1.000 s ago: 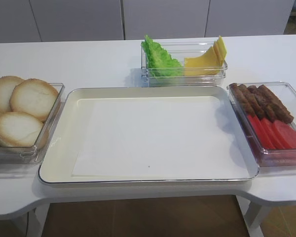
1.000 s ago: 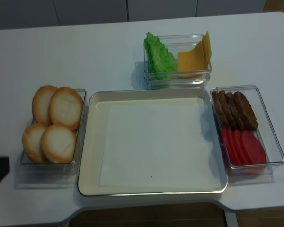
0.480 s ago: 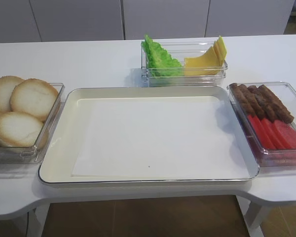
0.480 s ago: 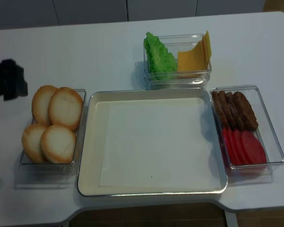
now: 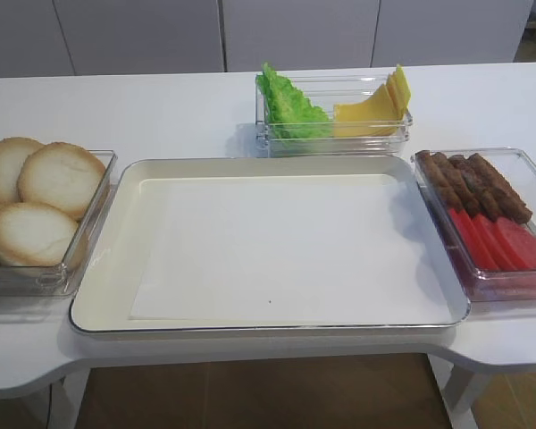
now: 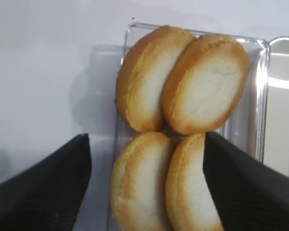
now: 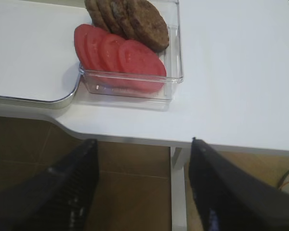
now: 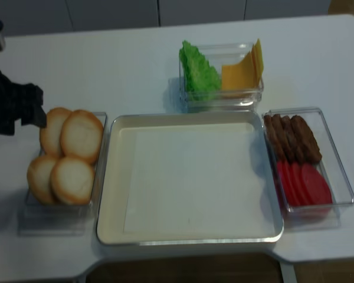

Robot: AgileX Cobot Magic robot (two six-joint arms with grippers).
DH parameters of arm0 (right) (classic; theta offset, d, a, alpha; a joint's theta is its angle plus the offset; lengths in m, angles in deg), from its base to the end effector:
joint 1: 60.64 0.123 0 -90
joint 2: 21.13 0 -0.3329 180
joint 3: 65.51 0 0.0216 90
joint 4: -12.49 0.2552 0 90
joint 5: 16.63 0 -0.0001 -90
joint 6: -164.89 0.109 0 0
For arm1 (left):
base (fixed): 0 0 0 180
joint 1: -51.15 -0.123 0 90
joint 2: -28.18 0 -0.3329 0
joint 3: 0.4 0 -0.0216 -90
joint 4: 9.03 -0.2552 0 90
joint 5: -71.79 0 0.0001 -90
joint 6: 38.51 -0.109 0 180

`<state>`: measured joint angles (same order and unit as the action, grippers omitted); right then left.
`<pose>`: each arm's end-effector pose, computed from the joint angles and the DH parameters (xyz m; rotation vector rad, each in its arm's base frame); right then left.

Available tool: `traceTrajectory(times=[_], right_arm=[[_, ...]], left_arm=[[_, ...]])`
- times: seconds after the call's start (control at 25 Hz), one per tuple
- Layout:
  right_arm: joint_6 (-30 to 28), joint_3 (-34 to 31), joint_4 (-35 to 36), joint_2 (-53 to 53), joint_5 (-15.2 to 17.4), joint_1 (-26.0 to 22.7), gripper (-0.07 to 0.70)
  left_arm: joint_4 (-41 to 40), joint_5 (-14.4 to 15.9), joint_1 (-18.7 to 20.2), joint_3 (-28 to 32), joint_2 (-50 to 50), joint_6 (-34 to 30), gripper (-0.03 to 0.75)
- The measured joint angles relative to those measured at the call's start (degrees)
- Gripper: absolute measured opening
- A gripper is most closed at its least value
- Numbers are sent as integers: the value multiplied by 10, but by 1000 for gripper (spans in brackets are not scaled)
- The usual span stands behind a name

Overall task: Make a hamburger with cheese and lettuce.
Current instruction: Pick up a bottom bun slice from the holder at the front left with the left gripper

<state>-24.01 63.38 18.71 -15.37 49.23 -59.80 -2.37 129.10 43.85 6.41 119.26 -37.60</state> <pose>-0.0381 0.0102 0.2554 -0.1918 2.1285 0.0496 0.3066 0.0285 0.3438 -0.2490 2.6899 -0.1176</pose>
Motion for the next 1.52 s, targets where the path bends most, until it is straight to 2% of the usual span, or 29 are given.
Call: traceTrajectory(times=[0.2, 0.76, 0.92, 1.24, 1.52], right_arm=[[0, 0, 0, 0, 0, 0, 452], [0, 0, 0, 0, 0, 0, 452], [0, 0, 0, 0, 0, 0, 452], [0, 0, 0, 0, 0, 0, 452], [0, 0, 0, 0, 0, 0, 452]], left_arm=[[-3, -37, -1, -2, 31, -12, 529], [14, -72, -1, -12, 111, -64, 529], [35, -77, -5, -19, 130, -90, 529], [46, -79, -20, -27, 139, -98, 519], [71, -79, -34, -27, 141, -107, 428]])
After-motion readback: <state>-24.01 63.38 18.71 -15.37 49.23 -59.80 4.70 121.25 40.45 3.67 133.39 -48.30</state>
